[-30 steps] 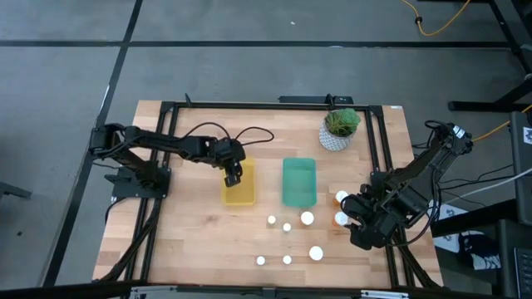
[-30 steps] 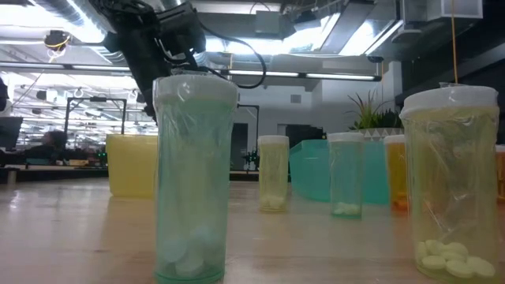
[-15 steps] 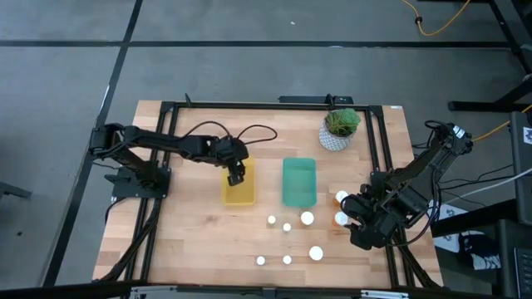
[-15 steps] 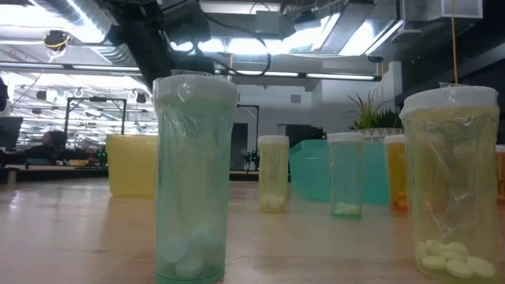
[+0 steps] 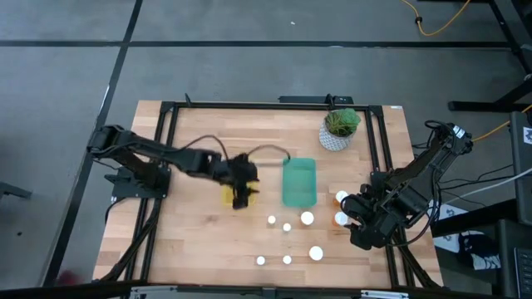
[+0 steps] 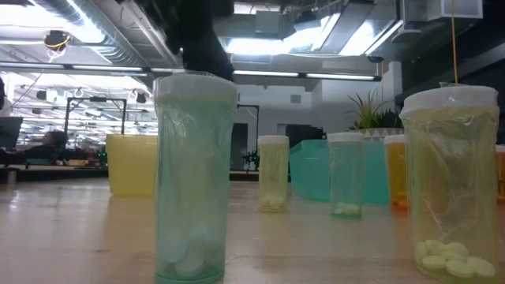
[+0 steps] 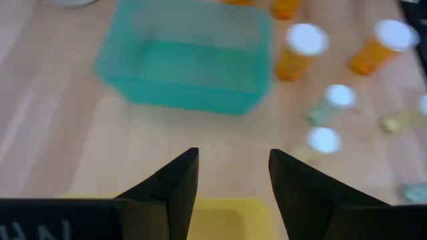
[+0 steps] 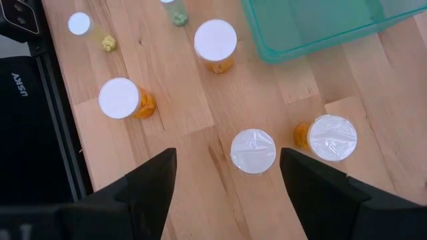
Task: Pick and place medicine bottles into bin by pill shape (circle, oval)
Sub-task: Put the top small yellow pill bottle into the yellow bin
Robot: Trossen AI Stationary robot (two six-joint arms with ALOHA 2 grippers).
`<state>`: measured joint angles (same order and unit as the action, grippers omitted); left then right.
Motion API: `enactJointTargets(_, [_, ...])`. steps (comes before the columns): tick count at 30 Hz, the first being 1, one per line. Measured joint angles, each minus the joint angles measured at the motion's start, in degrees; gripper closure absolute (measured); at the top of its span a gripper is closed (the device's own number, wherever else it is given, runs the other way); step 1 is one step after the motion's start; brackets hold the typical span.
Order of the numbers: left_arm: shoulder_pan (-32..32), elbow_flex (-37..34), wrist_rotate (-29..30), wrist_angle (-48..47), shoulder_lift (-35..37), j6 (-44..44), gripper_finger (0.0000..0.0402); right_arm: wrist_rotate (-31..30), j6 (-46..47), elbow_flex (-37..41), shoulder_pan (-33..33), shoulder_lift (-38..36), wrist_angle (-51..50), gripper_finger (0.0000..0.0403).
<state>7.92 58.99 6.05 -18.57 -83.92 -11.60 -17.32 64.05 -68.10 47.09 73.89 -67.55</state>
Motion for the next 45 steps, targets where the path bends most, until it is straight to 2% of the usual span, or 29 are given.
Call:
enactJointTargets(5, [8.3, 3.6, 8.6, 1.6, -4.3, 0.0, 0.0232, 0.0, 0.0, 0.0, 0.0, 0.0, 0.0, 0.0134])
enactJointTargets(9, [11.7, 11.1, 10.7, 0.2, -11.8, 0.1, 0.0232, 0.0, 0.0, 0.0, 0.0, 0.0, 0.1, 0.0134])
enactJointTargets(13, [12.4, 20.8, 10.7, -11.5, -19.6, 3.8, 0.0232, 0.0, 0.0, 0.0, 0.0, 0.0, 0.4, 0.0134])
enactJointTargets(17, [12.4, 27.0, 10.8, -20.2, -23.2, 2.5, 0.0232, 0.0, 0.0, 0.0, 0.0, 0.0, 0.4, 0.0134])
enactJointTargets(22, [12.4, 26.8, 8.5, -21.3, -23.4, -1.2, 0.0232, 0.0, 0.0, 0.0, 0.0, 0.0, 0.4, 0.0134])
enactJointTargets(27, [12.1, 23.1, 6.5, -20.7, -23.5, -3.1, 0.0232, 0.0, 0.0, 0.0, 0.0, 0.0, 0.4, 0.0134])
enactJointTargets(34, [12.4, 19.1, 3.5, -12.4, -24.3, -3.4, 0.0232, 0.3, 0.0, 0.0, 0.0, 0.0, 0.5, 0.0134])
enactJointTargets(45, [11.7, 18.7, 2.5, -8.4, -29.6, -3.2, 0.0232, 0.5, 0.0, 0.0, 0.0, 0.0, 0.5, 0.0134])
